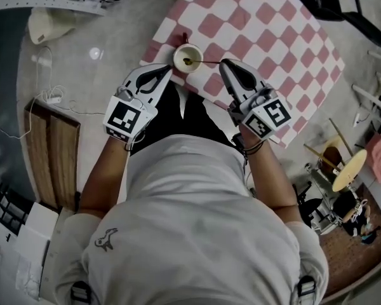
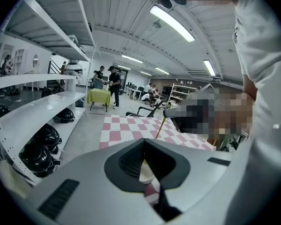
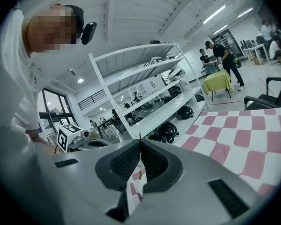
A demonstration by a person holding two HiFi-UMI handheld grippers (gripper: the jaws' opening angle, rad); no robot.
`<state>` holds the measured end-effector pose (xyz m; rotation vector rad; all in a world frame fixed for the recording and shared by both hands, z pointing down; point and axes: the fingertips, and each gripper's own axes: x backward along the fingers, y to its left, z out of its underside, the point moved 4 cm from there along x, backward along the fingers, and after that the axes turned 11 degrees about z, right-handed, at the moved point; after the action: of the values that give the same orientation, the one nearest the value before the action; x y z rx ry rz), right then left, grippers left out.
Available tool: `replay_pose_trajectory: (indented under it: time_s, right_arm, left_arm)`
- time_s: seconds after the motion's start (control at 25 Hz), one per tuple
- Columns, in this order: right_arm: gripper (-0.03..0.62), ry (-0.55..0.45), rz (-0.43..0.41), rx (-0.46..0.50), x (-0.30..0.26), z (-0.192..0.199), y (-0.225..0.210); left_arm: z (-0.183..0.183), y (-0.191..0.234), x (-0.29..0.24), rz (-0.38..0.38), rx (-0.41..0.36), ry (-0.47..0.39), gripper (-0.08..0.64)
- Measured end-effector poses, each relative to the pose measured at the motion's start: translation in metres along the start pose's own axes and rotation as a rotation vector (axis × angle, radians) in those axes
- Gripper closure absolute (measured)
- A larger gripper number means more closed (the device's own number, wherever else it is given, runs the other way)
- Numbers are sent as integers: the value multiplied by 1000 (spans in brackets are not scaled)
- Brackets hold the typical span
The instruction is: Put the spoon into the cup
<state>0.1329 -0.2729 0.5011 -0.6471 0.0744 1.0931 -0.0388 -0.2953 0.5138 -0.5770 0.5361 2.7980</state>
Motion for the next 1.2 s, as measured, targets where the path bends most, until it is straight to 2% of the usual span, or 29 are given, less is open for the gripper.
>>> replay_pose_trajectory:
  time_s: [0.36, 0.88, 1.2]
  right_arm:
    - [558, 45, 27, -55, -27, 32, -21]
    - [557, 104, 38, -70, -50, 68, -37]
    - [557, 149, 5, -89, -64, 80, -41]
  left_arm:
    - [21, 26, -19, 21, 26, 21, 546]
    - [44, 47, -29, 37, 42, 61, 546]
    - [46, 50, -31, 64, 60, 41, 546]
